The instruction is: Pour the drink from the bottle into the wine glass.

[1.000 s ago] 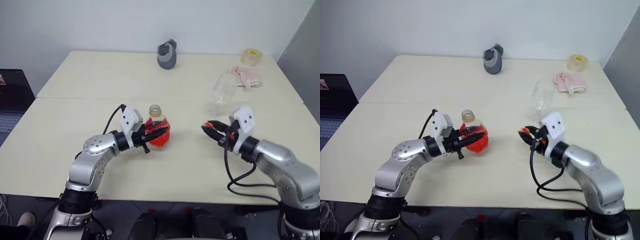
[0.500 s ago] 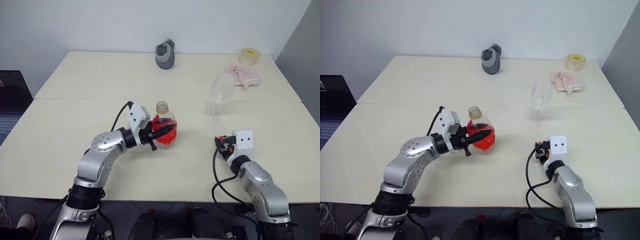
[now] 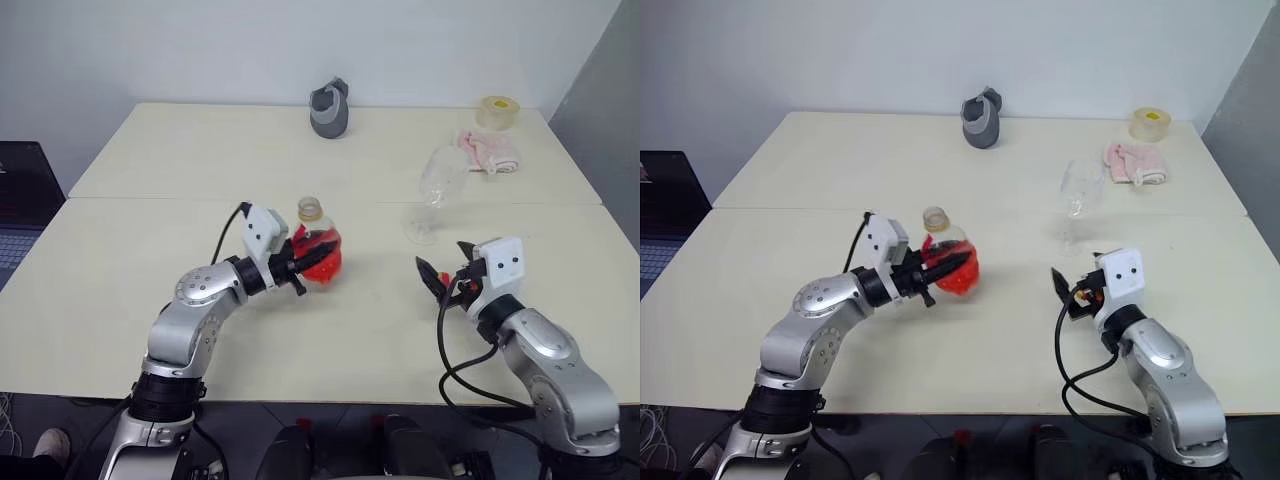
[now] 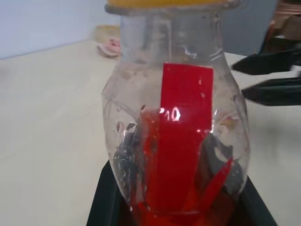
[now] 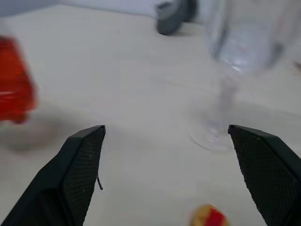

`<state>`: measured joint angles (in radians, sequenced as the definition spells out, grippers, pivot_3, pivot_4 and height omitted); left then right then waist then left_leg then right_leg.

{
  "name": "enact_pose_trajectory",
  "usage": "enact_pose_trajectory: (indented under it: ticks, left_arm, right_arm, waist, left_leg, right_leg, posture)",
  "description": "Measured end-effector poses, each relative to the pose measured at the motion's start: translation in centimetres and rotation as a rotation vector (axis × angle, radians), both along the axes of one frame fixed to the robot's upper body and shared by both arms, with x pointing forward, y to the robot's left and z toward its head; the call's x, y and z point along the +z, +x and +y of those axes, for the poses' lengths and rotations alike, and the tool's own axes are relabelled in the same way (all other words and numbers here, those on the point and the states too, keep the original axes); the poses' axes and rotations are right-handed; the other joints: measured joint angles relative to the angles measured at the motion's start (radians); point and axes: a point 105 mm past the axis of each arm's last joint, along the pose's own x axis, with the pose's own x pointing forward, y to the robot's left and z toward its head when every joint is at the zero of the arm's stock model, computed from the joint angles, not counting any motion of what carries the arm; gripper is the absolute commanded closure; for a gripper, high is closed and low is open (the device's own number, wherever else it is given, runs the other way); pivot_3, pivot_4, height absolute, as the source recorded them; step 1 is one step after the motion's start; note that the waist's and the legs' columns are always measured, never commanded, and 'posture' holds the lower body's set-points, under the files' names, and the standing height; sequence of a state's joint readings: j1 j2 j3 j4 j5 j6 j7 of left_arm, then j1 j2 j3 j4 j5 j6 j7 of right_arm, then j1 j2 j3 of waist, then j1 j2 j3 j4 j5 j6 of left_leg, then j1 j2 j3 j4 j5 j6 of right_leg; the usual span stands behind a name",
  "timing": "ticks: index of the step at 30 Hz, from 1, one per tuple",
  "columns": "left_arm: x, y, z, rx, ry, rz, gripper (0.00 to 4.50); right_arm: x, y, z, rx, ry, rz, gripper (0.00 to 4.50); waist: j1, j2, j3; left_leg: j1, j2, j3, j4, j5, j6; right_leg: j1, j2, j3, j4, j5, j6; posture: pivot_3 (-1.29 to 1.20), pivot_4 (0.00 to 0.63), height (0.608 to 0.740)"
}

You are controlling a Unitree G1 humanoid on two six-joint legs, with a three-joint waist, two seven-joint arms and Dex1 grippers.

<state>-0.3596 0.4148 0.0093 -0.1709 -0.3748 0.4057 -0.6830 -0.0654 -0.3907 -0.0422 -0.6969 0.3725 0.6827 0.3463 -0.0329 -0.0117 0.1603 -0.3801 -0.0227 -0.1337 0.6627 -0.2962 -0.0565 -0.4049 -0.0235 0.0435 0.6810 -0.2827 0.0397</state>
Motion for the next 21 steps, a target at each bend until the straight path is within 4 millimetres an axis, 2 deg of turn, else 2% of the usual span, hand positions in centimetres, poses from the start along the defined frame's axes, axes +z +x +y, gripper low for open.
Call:
enact_pose_trajectory:
  ticks: [4, 7, 11, 13, 17, 21]
  left_arm:
    - [-0.3, 2.9, 2.9, 0.221, 0.010, 0.002, 3.48]
    - [0.8, 5.2, 5.2, 0.389, 0.020, -0.042, 3.48]
    - [2.2, 7.1, 8.6, 0.560, 0.016, -0.092, 3.48]
    - [2.3, 7.5, 10.1, 0.621, 0.009, -0.103, 3.48]
    - [1.4, 8.5, 12.5, 0.741, -0.011, -0.091, 3.48]
    - [-0.2, 8.9, 13.4, 0.802, -0.059, -0.059, 3.48]
  right_arm:
    - [1.8, -1.9, 3.6, 0.307, 0.004, -0.029, 0.04]
    - [2.9, -2.0, 5.6, 0.460, 0.005, -0.057, 0.04]
    - [3.5, 0.3, 6.9, 0.490, 0.005, -0.067, 0.04]
    - [3.6, 0.9, 7.6, 0.499, 0.022, -0.072, 0.04]
    - [3.5, 1.9, 9.5, 0.513, 0.041, -0.084, 0.04]
    - [2.7, 2.5, 10.0, 0.496, 0.032, -0.079, 0.04]
  waist:
    - [0.001, 0.000, 0.000]
    - [0.000, -0.001, 0.000]
    - [-0.001, -0.001, 0.000]
    - [0.000, -0.001, 0.000]
    - [0.000, -0.001, 0.000]
    - [0.002, -0.001, 0.000]
  left_leg:
    - [0.000, 0.000, 0.001, 0.000, 0.000, 0.001]
    - [0.000, 0.000, 0.001, 0.001, 0.000, 0.000]
    - [-0.001, 0.000, 0.001, 0.000, 0.001, -0.002]
    - [-0.001, 0.000, 0.000, 0.000, 0.001, -0.003]
    - [-0.001, -0.001, -0.001, 0.001, 0.002, -0.003]
    - [-0.002, -0.001, -0.001, 0.001, 0.002, -0.003]
  right_leg:
    - [0.000, 0.000, -0.002, 0.000, 0.000, 0.000]
    - [0.000, 0.000, -0.002, 0.000, 0.000, 0.000]
    - [-0.001, 0.000, -0.002, 0.000, 0.000, 0.000]
    - [-0.001, 0.000, -0.002, 0.000, 0.000, 0.000]
    - [-0.002, -0.001, -0.002, 0.000, 0.000, 0.000]
    - [-0.002, -0.004, -0.002, 0.000, 0.000, 0.000]
  posture:
    - [0.00, 0.150, 0.740]
    - [0.00, 0.150, 0.740]
    - [0.00, 0.150, 0.740]
    - [0.00, 0.150, 0.740]
    - [0.00, 0.150, 0.740]
    - [0.00, 0.150, 0.740]
